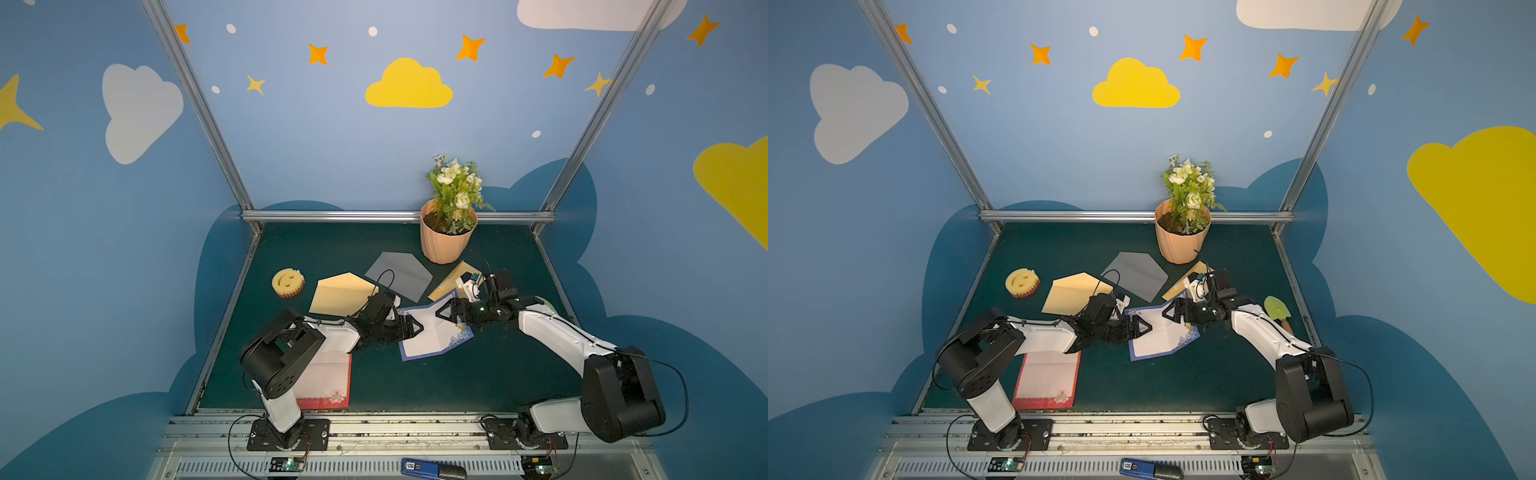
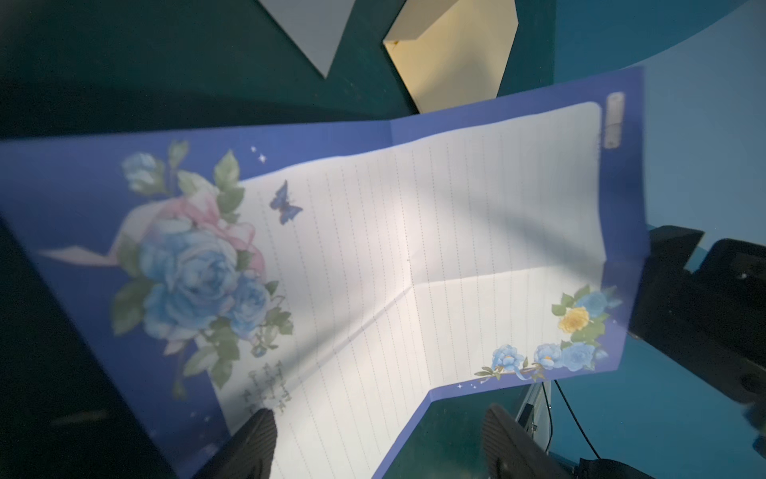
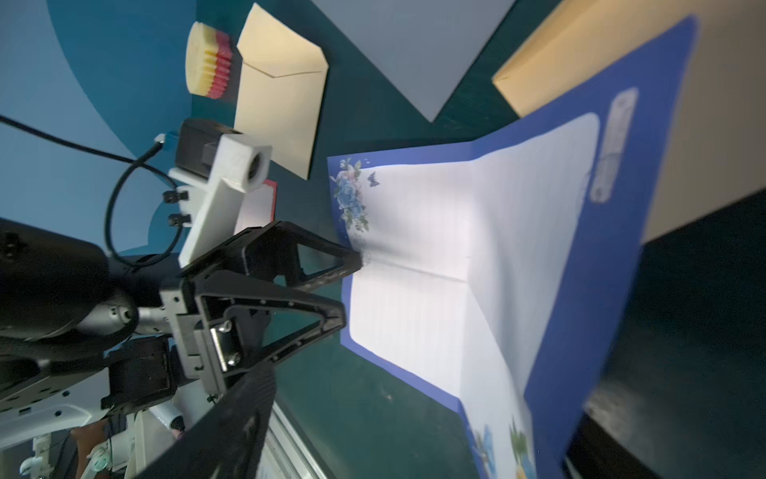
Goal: Fold the letter paper in half and place it into the envelope
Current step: Fold the letter paper at the center of the board.
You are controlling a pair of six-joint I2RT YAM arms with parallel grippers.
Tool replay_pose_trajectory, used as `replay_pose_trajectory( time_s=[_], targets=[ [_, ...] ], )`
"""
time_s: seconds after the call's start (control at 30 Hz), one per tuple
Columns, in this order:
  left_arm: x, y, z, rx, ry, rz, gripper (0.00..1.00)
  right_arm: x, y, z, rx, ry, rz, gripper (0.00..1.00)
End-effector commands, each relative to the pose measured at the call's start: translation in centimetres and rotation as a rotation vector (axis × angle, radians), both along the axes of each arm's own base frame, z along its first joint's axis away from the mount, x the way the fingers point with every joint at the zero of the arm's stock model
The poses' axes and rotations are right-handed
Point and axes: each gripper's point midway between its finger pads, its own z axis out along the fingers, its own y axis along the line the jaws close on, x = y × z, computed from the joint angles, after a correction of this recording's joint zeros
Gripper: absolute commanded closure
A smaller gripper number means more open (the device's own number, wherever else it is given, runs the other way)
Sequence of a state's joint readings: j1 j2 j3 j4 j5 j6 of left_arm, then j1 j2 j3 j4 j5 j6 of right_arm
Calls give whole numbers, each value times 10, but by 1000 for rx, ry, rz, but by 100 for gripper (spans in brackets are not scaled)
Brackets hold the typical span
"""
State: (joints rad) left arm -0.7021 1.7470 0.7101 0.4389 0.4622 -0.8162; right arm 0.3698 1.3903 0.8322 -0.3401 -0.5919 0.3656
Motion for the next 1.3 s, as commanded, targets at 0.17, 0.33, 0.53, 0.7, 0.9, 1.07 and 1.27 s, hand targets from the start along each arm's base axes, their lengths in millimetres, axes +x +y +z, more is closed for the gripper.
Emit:
replay_pose_trajectory(
  time_s=[0.17,0.33,0.53,0.7,0.9,1.07,1.27],
  targets=[
    [16,11,30,-243,-40,61,18,-1,30,12,2,-17,27,12],
    [19,17,49,-325,-84,68,16,-2,47,15,4,-22,53,12],
    [21,23,61,-360,-112,70,16,-5,63,20,-3,-32,72,12],
    [23,45,66,-360,-133,116,16,-10,74,18,-9,-27,70,12],
    [25,73,68,-269,-158,171,15,-10,78,22,-16,-39,64,12],
    [23,97,68,-136,-180,211,14,-9,78,19,-26,-39,60,12],
    [20,131,64,-105,-172,304,12,-9,85,29,-7,-53,72,12]
  ],
)
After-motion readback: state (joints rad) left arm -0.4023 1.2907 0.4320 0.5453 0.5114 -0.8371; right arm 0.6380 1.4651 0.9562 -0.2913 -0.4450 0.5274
